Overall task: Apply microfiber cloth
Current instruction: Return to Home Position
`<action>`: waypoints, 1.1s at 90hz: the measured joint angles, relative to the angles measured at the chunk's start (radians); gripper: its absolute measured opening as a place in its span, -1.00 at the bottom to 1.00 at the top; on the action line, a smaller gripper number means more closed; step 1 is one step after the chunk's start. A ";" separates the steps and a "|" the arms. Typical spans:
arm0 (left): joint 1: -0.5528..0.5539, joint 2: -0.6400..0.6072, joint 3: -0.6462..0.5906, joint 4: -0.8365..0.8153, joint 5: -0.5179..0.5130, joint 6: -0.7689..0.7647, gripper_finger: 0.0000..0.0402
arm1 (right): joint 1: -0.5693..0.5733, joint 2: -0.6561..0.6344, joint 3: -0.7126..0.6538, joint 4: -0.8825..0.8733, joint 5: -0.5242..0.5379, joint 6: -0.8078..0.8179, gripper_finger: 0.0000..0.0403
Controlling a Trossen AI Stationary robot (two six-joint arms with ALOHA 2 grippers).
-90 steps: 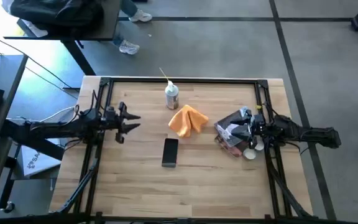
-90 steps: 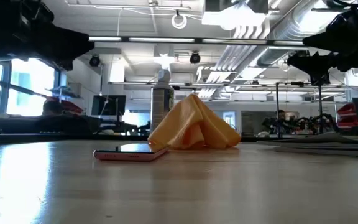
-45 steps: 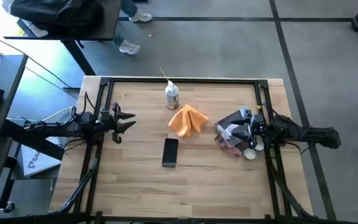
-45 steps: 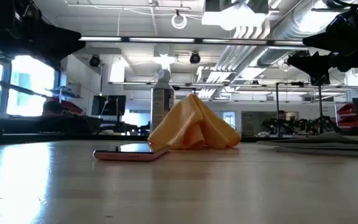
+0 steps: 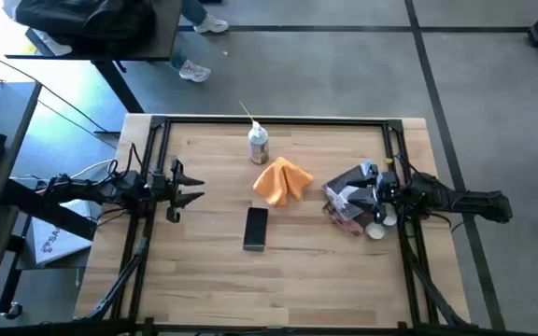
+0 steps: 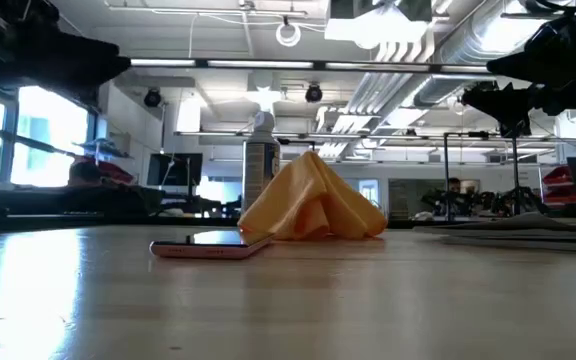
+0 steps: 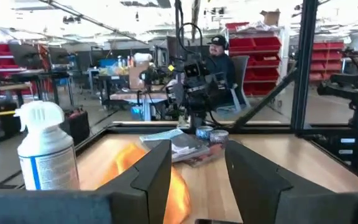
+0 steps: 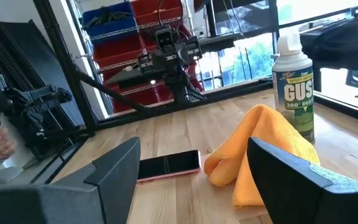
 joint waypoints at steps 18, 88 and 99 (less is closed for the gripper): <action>0.000 0.004 0.000 -0.096 0.017 -0.028 -0.35 | 0.000 0.000 0.000 0.000 0.000 0.000 0.31; 0.000 0.007 0.000 -0.114 0.118 0.016 -0.35 | 0.000 0.000 0.000 0.000 0.000 0.000 0.31; 0.000 0.007 0.000 -0.114 0.118 0.016 -0.35 | 0.000 0.000 0.000 0.000 0.000 0.000 0.31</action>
